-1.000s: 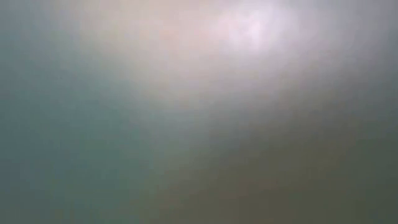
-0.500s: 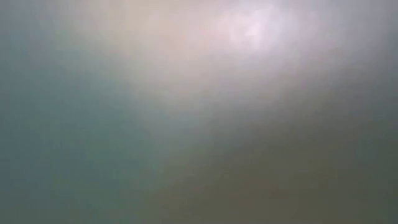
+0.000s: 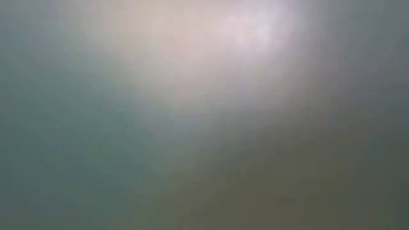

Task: Pick & Place USB Port
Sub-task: Put the brown charger cable into the white transparent bin

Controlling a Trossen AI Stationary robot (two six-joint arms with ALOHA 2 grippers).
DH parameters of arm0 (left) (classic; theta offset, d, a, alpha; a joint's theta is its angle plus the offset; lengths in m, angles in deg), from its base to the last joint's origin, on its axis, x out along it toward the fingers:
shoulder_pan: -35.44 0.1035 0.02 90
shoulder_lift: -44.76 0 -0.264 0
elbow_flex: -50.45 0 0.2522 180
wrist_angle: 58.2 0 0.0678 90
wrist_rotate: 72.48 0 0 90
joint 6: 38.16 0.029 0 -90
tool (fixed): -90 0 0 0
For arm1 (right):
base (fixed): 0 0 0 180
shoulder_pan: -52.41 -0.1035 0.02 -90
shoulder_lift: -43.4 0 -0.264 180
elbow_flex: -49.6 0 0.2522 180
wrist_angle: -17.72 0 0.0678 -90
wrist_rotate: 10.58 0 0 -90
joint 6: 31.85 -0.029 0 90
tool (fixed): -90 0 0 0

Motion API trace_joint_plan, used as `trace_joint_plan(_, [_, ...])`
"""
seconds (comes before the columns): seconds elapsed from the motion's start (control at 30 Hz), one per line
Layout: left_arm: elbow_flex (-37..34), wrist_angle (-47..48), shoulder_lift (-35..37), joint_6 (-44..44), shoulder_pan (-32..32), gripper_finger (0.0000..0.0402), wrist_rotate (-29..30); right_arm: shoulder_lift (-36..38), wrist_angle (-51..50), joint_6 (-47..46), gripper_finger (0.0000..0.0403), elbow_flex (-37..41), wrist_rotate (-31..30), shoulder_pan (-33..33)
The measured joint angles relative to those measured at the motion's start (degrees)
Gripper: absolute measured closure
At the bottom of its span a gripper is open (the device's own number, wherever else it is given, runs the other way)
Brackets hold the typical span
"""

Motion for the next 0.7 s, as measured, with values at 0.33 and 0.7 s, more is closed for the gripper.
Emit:
trace_joint_plan(0.33, [-0.02, 1.55, 0.79, 3.69, 1.80, 0.0309, -1.46, -0.08, 12.16, -3.32, 0.0191, 15.28, 2.04, 4.98])
trace_joint_plan(0.7, [-0.02, 2.05, 0.76, 5.00, 1.74, 0.0309, -2.42, -0.08, 25.64, -3.30, 0.0190, 21.47, 1.17, 18.22])
